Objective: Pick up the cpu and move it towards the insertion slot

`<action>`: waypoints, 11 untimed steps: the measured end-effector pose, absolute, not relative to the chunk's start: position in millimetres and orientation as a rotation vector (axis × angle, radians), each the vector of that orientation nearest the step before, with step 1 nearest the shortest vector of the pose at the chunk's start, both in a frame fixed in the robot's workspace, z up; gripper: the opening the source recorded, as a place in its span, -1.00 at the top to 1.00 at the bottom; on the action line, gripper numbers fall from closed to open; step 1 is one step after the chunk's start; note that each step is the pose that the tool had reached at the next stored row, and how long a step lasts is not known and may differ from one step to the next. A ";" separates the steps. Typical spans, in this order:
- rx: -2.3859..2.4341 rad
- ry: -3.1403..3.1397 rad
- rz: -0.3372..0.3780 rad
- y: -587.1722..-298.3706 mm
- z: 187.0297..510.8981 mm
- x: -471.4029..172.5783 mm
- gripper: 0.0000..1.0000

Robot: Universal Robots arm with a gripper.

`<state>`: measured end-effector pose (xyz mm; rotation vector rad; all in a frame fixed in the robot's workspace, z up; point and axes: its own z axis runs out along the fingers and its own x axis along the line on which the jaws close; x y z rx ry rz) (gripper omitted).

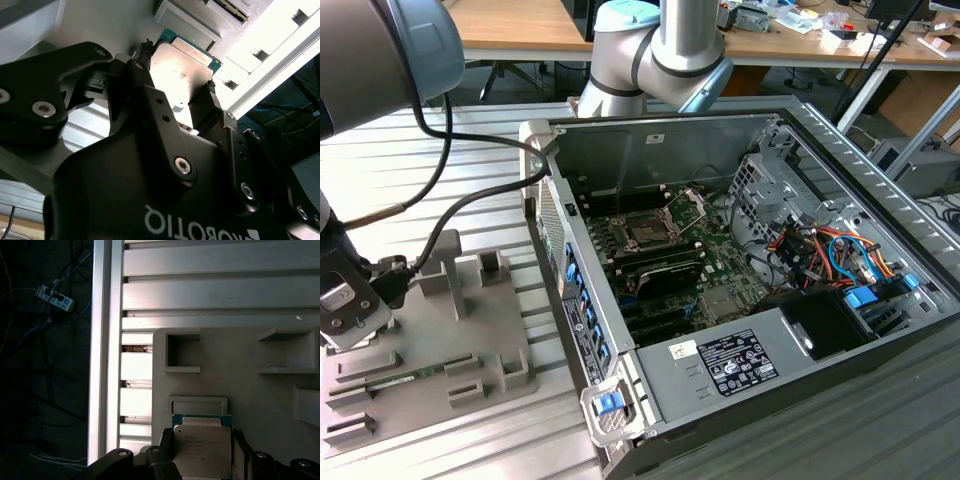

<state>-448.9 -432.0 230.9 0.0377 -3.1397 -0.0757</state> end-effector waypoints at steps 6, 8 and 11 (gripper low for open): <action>0.038 -3.140 -0.076 -432.0 232.8 -448.9 -0.09; 0.038 -3.140 -0.076 -432.0 233.5 -448.9 -0.09; 0.038 -3.140 -0.076 -432.0 234.5 -448.9 -0.09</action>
